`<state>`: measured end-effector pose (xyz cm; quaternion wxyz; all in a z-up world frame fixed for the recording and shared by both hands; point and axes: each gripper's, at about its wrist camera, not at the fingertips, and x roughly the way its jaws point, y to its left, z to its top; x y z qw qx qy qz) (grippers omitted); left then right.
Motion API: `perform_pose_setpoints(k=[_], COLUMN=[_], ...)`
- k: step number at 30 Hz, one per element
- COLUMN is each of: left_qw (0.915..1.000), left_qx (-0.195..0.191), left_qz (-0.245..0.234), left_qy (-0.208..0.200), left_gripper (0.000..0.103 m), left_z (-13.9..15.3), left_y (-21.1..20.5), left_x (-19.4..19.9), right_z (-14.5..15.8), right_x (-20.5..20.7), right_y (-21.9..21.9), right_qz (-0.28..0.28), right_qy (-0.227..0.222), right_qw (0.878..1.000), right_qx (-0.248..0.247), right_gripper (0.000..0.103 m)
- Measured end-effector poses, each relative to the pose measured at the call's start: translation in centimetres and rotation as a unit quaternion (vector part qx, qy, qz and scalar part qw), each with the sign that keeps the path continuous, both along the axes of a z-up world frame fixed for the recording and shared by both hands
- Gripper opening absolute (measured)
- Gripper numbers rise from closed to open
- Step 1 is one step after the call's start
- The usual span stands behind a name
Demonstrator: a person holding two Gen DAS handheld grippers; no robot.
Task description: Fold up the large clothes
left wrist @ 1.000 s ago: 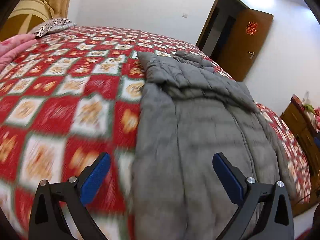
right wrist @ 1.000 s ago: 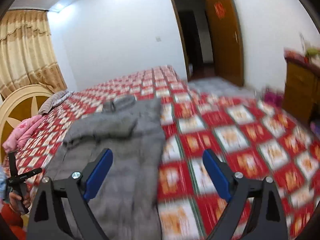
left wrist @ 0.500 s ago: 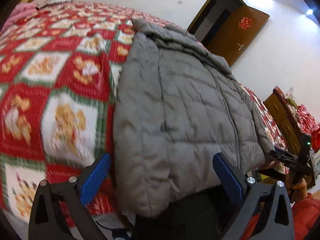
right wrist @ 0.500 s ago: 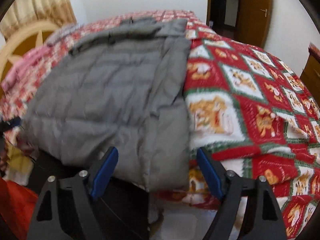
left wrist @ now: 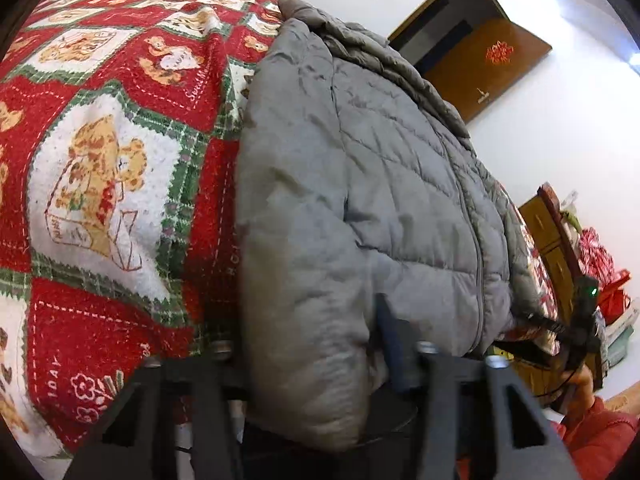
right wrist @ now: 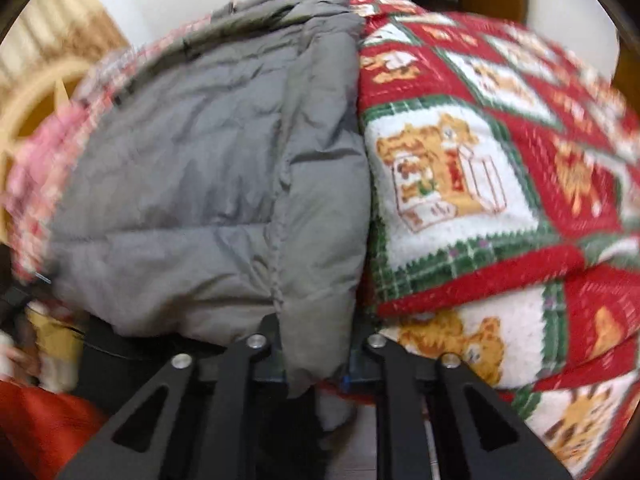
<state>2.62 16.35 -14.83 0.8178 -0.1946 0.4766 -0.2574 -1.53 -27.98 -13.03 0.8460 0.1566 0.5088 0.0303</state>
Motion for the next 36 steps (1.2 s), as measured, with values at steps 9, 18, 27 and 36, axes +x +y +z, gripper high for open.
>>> perform_pose_setpoints(k=[9,18,27,36], left_qw=[0.9884,0.951,0.9466,0.9804], left_qx=[-0.091,-0.194,-0.247,-0.11], left_qz=[-0.036,-0.094,0.009,0.114], left_qy=[-0.116,-0.221,-0.207,-0.117], left_gripper=[0.02,0.019,0.019,0.019], left_z=[7.6,15.7,21.6,19.4], left_y=[0.4,2.5,6.0,1.0], left_x=[-2.2,-5.5,0.4,14.4], right_z=[3.5,9.7,17.9,17.9], right_x=[-3.3,-8.9,-6.4,11.9], right_y=[-3.8,-4.9,-6.7,-6.3], right_qz=[-0.023,-0.011,-0.023,-0.063], right_qy=[-0.093,-0.177,-0.286,-0.247], right_qw=[0.966,0.927,0.901,0.934], right_qx=[0.24,0.33,0.326,0.252], right_gripper=[0.014,0.014,0.014,0.014])
